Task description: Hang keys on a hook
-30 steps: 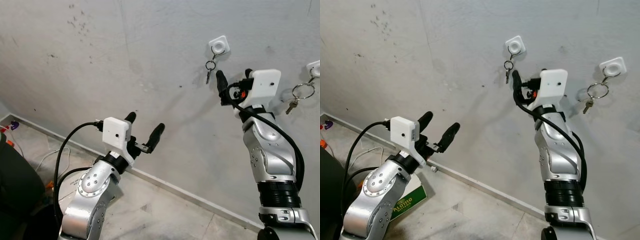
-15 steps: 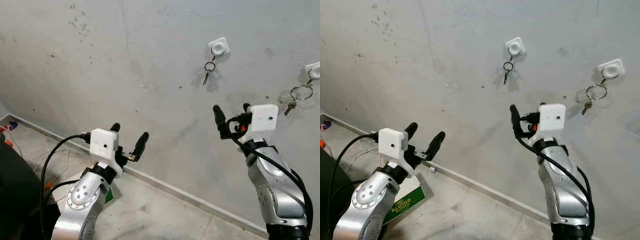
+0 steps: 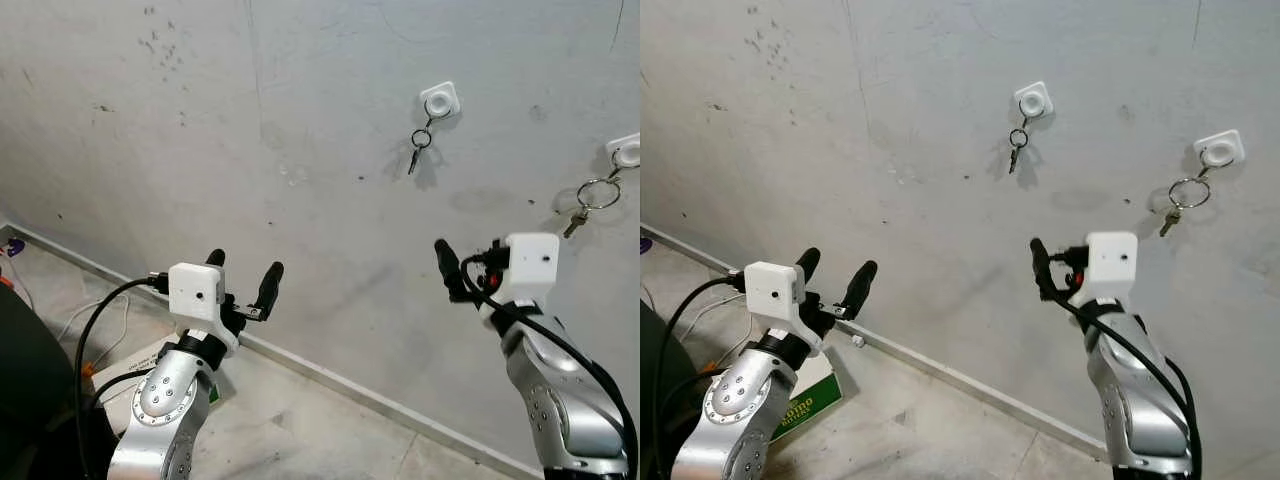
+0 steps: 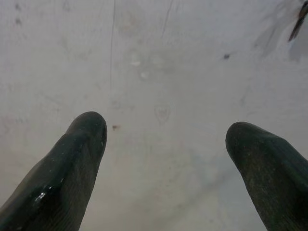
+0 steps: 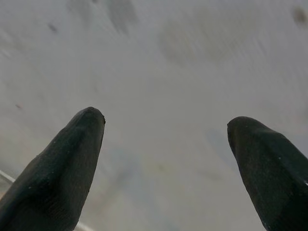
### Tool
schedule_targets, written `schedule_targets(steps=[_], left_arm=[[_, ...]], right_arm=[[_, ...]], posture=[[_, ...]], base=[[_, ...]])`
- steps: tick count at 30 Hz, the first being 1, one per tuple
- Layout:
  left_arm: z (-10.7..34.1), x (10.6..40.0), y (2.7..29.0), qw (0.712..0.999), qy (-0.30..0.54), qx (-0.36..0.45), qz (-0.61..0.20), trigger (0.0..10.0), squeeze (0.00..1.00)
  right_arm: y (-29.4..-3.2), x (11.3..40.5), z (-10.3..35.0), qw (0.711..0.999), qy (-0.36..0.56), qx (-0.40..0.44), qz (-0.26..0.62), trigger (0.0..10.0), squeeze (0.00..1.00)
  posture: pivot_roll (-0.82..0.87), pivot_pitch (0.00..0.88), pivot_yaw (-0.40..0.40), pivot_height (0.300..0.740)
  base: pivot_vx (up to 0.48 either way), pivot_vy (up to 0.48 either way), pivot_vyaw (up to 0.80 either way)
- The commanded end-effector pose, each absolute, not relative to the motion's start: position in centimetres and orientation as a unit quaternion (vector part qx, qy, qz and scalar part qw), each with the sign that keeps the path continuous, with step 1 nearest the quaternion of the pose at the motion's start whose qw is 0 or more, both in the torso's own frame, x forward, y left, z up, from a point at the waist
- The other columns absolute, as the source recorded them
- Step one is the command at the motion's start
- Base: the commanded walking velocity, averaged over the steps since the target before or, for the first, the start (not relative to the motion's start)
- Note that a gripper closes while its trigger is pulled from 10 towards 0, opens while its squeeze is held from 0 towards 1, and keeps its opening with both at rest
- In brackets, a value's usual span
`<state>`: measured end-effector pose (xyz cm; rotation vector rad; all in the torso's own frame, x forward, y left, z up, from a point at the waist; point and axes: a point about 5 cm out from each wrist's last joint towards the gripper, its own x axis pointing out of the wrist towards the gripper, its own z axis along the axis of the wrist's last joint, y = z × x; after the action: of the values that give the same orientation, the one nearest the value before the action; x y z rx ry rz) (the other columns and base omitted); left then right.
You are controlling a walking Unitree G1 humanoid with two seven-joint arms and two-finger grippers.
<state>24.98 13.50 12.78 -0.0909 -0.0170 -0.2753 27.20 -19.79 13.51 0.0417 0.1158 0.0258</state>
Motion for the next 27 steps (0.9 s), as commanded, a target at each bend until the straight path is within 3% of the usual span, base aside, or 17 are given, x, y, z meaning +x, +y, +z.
schedule_targets(steps=[1,12,21,22,27], left_arm=[[12.8,25.6,13.7,0.991,-0.008,-0.038,-0.132,10.0,0.0],[12.6,25.9,13.3,0.989,0.012,-0.068,-0.127,10.0,0.0],[13.1,26.4,13.0,0.988,0.008,-0.093,-0.124,10.0,0.0],[13.1,26.3,13.2,0.989,0.008,-0.092,-0.116,10.0,0.0],[13.4,26.1,13.7,0.991,0.003,-0.089,-0.096,10.0,0.0]], right_arm=[[-20.9,26.7,13.3,0.997,0.071,0.028,-0.017,10.0,0.0],[-21.2,26.7,12.9,0.995,0.091,0.033,-0.022,10.0,0.0],[-20.0,29.1,14.2,0.996,0.077,0.051,-0.006,10.0,0.0],[-19.7,29.2,14.3,0.996,0.077,0.055,0.0,10.0,0.0],[-18.8,29.7,14.1,0.994,0.089,0.061,0.022,10.0,0.0]], posture=[[0.01,0.0,-0.035,0.74],[0.0,0.0,-0.021,0.74],[0.02,0.0,-0.02,0.74],[0.05,0.0,-0.054,0.74],[0.09,0.0,-0.078,0.74]], base=[[0.0,0.0,0.0],[0.0,0.0,-0.69],[0.0,0.0,-0.79],[0.0,0.0,-0.79],[0.0,0.0,-0.79]])
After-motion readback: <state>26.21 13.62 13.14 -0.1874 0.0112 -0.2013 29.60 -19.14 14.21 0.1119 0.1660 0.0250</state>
